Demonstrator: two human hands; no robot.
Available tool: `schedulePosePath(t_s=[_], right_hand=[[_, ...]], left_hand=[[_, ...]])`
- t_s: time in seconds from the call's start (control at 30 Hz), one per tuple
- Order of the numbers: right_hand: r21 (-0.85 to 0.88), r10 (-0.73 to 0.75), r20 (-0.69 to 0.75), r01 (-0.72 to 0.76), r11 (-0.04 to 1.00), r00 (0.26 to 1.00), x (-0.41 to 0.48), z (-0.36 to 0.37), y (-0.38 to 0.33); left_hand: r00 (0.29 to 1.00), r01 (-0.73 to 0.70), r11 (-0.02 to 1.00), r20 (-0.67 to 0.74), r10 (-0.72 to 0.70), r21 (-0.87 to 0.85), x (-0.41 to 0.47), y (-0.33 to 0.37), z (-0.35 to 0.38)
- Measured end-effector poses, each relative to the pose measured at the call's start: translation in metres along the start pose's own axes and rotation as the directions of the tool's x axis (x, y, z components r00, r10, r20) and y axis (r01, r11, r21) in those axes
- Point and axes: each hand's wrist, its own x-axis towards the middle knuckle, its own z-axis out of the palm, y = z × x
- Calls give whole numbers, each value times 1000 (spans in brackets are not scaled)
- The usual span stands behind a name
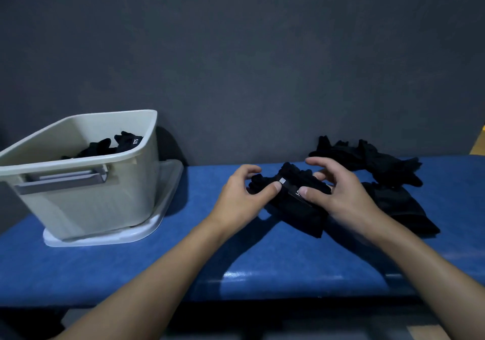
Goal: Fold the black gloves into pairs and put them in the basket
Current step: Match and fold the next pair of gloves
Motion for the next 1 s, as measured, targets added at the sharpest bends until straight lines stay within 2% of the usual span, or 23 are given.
schedulePosePath(t_s=[0.07,0.13,0.2,0.4,0.7,0.8,1.0], right_hand=[[35,-6,-8,7,999,1000,-2,3,-2],[79,-17,-2,18,997,1000,-3,7,-5],[136,-24,27,20,991,999,-4,13,-7],[275,25,89,-49,960,996,-8,28,-19],[309,8,228,-80,948,974,6,42,-38],[255,-55,247,-10,967,967,21,56,-56],[273,-256,252,185,944,933,61,99,-118]], left_hand=[[997,74,986,-6,-76,-151,-5,3,0],[990,136,926,2,-144,-352,-9,5,1],[988,136,866,-1,-155,-480,-13,6,1],[994,52,825,-52,-98,-562,-14,9,-10],[997,-66,887,10,79,-456,-9,27,-40],[987,-161,919,-45,156,-360,-5,40,-67],[936,-326,939,-180,304,-112,9,75,-140]])
